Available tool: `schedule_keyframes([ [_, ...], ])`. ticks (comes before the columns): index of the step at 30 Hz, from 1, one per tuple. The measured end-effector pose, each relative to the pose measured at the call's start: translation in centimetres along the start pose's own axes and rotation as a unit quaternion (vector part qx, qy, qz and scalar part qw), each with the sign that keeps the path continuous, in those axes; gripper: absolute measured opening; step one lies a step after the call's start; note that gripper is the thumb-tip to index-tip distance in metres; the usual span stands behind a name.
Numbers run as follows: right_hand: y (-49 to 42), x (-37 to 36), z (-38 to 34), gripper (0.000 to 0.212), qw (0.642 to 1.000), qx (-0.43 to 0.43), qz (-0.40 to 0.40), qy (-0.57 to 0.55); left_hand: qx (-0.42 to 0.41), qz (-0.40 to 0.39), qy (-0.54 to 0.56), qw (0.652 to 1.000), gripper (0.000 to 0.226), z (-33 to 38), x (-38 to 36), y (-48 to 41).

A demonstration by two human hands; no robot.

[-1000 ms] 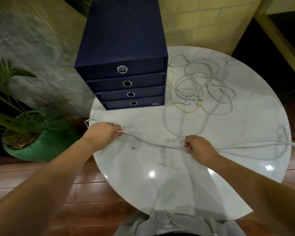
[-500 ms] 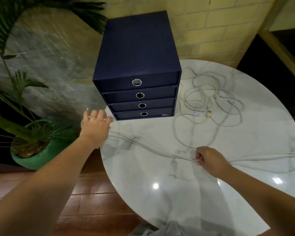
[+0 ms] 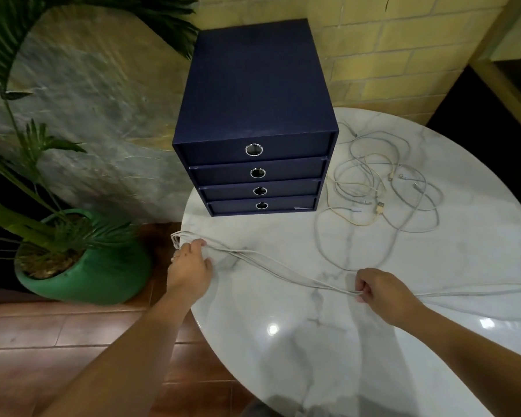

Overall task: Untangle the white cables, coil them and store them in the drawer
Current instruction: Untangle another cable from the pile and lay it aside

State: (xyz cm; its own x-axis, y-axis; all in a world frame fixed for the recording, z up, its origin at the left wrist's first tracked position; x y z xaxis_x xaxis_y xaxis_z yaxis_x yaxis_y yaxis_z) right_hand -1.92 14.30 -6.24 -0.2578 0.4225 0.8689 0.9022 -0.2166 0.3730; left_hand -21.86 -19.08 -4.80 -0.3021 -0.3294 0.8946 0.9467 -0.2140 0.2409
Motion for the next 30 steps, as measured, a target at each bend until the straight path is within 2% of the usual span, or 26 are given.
schedule_keyframes([
  [3, -0.2, 0.3, -0.6, 0.028, 1.000, -0.008, -0.016, 0.007, 0.083, 0.035, 0.050, 0.995, 0.053, -1.2, 0.3, -0.7],
  [5, -0.4, 0.4, -1.0, 0.022, 0.999, -0.023, -0.032, 0.008, 0.115, 0.030, 0.077, 0.990, 0.059, -1.9, 0.3, -1.6],
  [10, -0.9, 0.8, -1.2, 0.027, 0.995, -0.046, -0.065, 0.055, 0.167, -0.017, 0.136, 0.976, 0.053, -2.0, -0.4, -4.8],
  [16, -0.8, 0.6, -1.1, 0.027, 0.993, -0.062, -0.068, 0.078, 0.181, 0.038, 0.260, 0.948, 0.052, -1.7, -0.7, -5.7],
  [21, -0.9, 0.2, -1.0, 0.028, 0.994, -0.057, -0.057, 0.077, 0.247, 0.130, 0.398, 0.874, 0.051, -3.0, -0.8, -6.6],
  [26, -0.9, 0.2, -0.9, 0.031, 0.994, -0.051, -0.055, 0.079, 0.275, 0.215, 0.535, 0.769, 0.027, -2.9, 0.1, -7.4],
  [30, -0.7, 0.3, -1.1, 0.032, 0.994, -0.050, -0.058, 0.078, 0.269, 0.242, 0.561, 0.745, 0.018, -1.6, 1.5, -8.2],
])
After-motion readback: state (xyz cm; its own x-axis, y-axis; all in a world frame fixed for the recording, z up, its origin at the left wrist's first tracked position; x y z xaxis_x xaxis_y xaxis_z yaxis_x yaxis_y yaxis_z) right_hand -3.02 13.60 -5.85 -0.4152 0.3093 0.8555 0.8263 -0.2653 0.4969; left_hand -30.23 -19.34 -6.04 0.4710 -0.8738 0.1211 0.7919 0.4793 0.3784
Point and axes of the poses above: each hand's wrist, its own y-axis away from the middle knuckle, its own x-axis out of the back of the hand, z = x × y, the point moved 3 cm from there along -y, towards the middle knuckle, and after that the axes turned 8 degrees about y, right-handed, at the moved point
